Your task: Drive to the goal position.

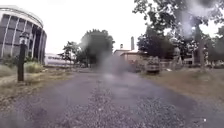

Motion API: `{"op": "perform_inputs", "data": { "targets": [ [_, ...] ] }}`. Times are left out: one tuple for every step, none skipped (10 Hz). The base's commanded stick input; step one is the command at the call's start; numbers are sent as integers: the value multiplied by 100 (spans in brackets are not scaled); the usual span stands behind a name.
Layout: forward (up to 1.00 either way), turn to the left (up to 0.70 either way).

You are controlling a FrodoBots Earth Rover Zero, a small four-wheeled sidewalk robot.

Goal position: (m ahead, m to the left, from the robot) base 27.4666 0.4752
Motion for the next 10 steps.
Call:
{"op": "perform_inputs", "data": {
  "targets": [
    [70, 10],
    [70, 13],
    [70, 4],
    [70, 0],
    [70, 0],
    [70, 0],
    [70, 0],
    [70, 0],
    [70, 0],
    [70, 0]
  ]
}}
